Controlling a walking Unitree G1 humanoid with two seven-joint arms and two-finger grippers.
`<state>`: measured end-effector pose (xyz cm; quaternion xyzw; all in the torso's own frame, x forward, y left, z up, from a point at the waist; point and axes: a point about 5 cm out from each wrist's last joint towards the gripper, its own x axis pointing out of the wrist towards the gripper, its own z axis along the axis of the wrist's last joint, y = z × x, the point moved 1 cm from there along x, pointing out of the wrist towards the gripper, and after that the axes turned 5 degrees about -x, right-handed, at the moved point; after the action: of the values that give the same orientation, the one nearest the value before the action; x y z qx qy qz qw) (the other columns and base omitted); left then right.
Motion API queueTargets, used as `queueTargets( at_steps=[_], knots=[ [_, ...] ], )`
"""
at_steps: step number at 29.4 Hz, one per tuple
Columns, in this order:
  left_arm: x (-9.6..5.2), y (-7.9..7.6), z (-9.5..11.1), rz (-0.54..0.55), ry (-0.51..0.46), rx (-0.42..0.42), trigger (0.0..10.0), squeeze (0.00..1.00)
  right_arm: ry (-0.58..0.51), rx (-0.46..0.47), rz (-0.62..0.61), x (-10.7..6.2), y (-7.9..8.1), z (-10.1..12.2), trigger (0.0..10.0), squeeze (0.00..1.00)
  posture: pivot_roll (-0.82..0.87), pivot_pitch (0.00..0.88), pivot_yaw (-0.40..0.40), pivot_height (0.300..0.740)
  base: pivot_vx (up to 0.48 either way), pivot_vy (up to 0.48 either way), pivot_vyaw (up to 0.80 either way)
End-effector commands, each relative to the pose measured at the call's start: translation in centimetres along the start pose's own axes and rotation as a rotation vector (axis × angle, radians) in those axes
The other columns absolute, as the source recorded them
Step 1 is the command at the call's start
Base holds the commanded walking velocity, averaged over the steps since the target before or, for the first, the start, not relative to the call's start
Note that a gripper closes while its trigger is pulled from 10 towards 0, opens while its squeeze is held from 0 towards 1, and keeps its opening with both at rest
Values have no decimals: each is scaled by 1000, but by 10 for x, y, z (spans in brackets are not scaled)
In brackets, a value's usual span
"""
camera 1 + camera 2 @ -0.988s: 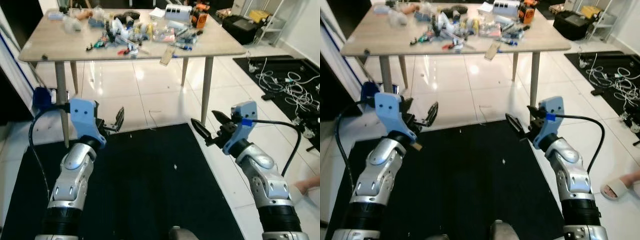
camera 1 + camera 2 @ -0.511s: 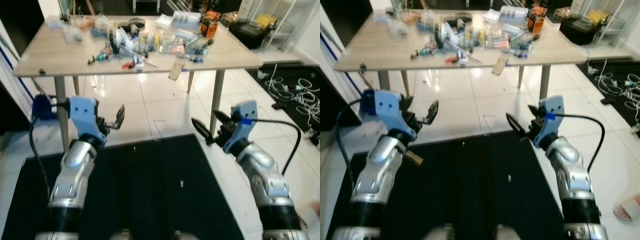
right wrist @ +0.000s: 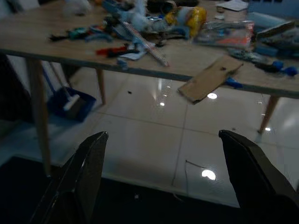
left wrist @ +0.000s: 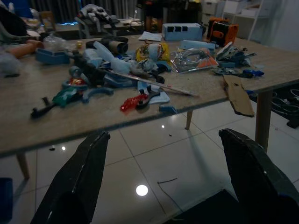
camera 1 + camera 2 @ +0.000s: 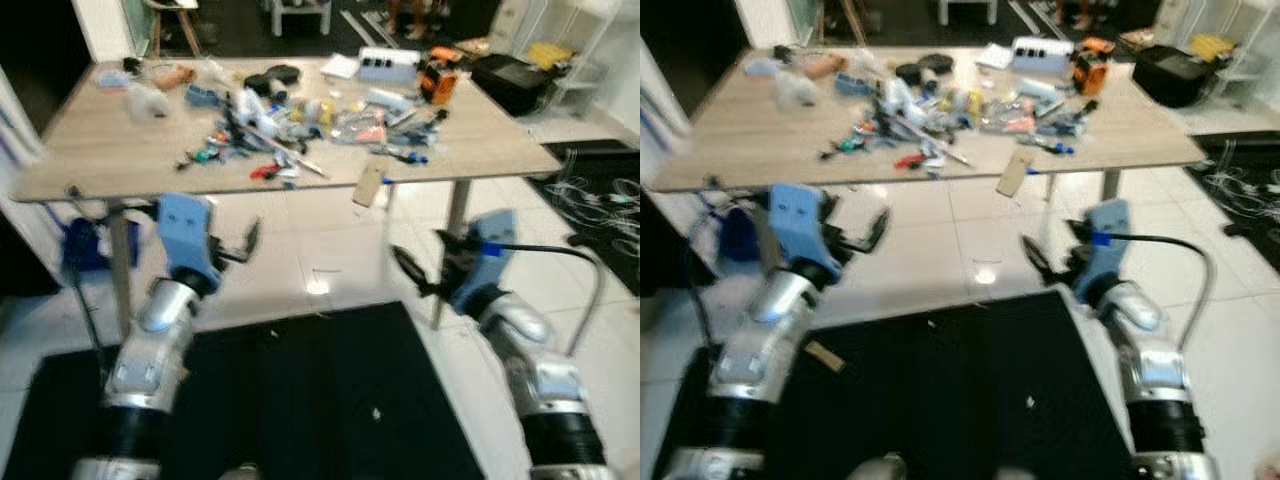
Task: Picking trash to rubbish bin
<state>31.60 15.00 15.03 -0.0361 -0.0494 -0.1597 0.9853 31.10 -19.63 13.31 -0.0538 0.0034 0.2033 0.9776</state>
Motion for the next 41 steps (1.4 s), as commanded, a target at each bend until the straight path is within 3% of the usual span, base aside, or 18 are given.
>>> queueTargets(
  at_steps=[1,9,25,32,41],
  knots=[
    [4,-4,-1,-26,22,16,10000,0,24,-8,-13,-2,-2,-4,10000,0,-64,0,-4,740,480,0,0],
    [12,-6,2,-47,39,40,10000,0,42,-15,-7,-2,-2,-6,10000,0,-67,0,-2,740,480,0,-600],
    [19,-1,6,-4,71,102,10000,0,40,-35,6,-2,1,-7,10000,0,-70,0,-4,740,480,0,0],
    [18,6,0,48,124,159,10000,0,67,-40,93,-7,7,-12,10000,0,-75,0,-3,740,480,0,0],
    [13,17,-12,99,226,164,10000,0,148,-58,203,-14,17,-24,10000,0,-75,0,-3,740,470,0,782]
  ],
)
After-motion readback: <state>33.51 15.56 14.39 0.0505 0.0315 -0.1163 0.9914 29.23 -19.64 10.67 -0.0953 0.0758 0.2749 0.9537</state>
